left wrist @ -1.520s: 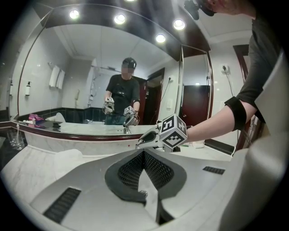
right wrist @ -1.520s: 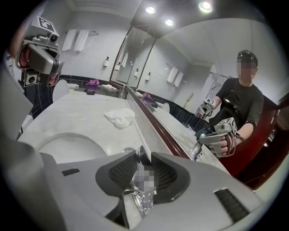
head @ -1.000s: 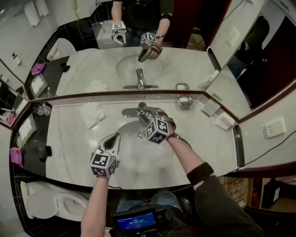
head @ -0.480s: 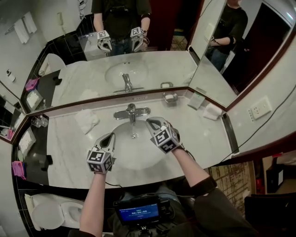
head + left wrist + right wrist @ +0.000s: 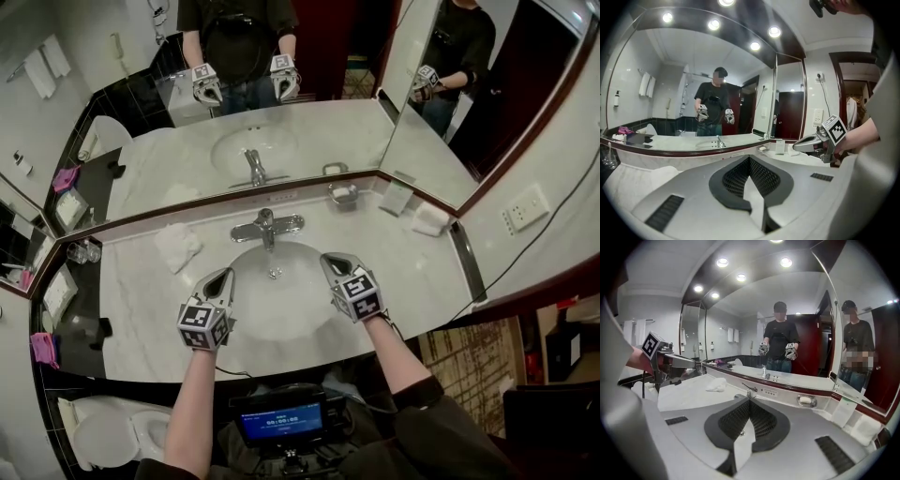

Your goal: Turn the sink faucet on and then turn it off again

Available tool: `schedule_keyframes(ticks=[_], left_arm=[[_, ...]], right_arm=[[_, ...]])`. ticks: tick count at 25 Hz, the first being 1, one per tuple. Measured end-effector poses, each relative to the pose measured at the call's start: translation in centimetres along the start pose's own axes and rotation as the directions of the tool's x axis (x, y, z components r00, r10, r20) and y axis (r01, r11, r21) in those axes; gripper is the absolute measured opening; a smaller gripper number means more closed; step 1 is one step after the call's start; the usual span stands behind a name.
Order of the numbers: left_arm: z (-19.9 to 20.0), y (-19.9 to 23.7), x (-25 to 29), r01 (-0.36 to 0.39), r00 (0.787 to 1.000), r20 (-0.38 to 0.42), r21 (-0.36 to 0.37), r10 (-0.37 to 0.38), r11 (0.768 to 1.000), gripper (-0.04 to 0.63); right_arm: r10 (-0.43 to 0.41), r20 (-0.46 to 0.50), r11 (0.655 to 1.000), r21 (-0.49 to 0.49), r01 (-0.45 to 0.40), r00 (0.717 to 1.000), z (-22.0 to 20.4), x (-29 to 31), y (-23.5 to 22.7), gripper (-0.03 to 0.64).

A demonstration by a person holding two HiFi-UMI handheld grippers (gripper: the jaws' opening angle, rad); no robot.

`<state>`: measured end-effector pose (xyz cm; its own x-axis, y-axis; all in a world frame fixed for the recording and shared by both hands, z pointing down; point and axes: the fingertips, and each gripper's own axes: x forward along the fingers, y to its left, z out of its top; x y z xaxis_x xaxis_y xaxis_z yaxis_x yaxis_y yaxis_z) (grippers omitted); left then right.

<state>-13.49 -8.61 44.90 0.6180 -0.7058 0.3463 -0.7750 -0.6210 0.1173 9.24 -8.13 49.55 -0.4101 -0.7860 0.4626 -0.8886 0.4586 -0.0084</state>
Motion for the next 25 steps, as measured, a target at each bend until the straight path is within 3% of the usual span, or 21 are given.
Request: schedule_keyframes(ticks=[6,16,25], left_arm=[[0.2,-0.8,0.1,0.026,1.0,-0.008,0.041,-0.025,0.999,0.0],[0.2,-1.3,-0.1,0.04,0.999,-0.003,0.017,-0.04,0.999,0.0],[0.2,-0.8,-0.3,0.003,1.0,0.002,0.005,-0.003,1.0,0.0]], right_arm=[[0.003,-0.008,1.0,0.011,-0.003,1.0,-1.0,0.2,0.0,0.021],[0.011,-0.025,1.0,-0.007,-0.011,1.0,-1.4,0.5,-0.1,0.021],[0.021,-0.04,0.997,-0.078,-0.024,0.999,-1.0,1.0,0.8,0.022]])
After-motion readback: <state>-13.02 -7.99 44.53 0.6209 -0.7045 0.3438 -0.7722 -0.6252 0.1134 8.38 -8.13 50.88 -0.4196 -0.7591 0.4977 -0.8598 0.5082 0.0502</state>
